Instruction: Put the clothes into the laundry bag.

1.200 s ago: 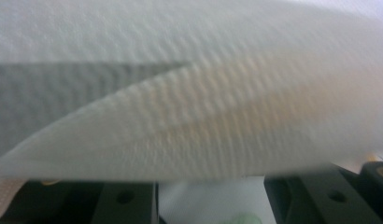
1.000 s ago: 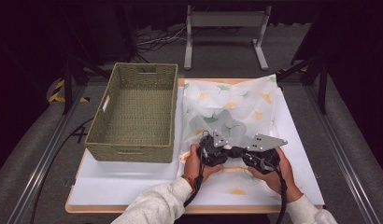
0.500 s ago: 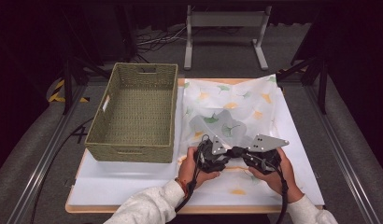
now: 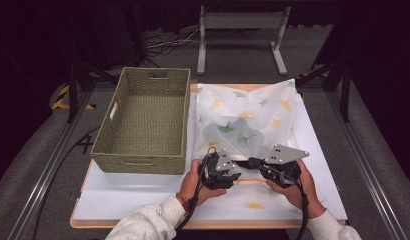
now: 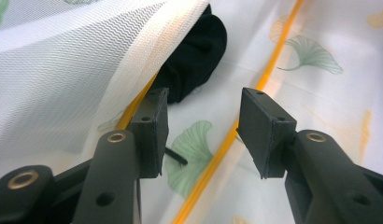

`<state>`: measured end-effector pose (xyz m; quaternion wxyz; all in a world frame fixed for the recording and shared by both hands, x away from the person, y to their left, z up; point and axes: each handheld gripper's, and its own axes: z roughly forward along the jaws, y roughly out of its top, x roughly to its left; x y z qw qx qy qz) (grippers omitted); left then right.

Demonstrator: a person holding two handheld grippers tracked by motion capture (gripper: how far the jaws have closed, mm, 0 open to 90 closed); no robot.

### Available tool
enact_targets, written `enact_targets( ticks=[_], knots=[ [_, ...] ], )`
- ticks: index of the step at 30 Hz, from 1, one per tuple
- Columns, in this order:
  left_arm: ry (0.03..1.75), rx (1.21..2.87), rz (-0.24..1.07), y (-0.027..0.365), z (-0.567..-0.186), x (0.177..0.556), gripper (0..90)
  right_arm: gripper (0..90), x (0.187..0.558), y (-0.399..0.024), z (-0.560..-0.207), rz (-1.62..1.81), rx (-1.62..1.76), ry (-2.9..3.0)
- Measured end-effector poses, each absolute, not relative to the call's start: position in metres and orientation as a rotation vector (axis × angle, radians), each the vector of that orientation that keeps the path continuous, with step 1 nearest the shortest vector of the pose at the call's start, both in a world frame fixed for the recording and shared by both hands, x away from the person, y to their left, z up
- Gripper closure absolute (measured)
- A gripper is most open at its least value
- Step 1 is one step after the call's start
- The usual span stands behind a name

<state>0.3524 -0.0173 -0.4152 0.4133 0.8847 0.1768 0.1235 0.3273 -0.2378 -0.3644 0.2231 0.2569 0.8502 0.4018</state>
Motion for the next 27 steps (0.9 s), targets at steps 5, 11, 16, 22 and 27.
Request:
enact_targets(
  ticks=[5, 11, 16, 22, 27],
  knots=[
    [0.409, 2.225, 0.325, 0.002, -0.405, 0.339, 53.4, 89.1, 0.327, -0.238, -0.364, 1.116, 0.707, 2.35],
    [0.389, 2.207, 0.337, 0.027, -0.397, 0.33, 53.3, 89.1, 0.326, -0.238, -0.364, 1.119, 0.703, 2.354],
    [0.433, 2.189, 0.385, 0.052, -0.394, 0.323, 49.0, 89.1, 0.326, -0.237, -0.364, 1.115, 0.702, 2.36],
    [0.434, 2.201, 0.409, 0.081, -0.401, 0.317, 42.6, 89.1, 0.325, -0.237, -0.365, 1.112, 0.702, 2.369],
    [0.466, 2.217, 0.421, 0.103, -0.41, 0.313, 39.3, 89.2, 0.325, -0.237, -0.367, 1.104, 0.685, 2.386]
  ],
)
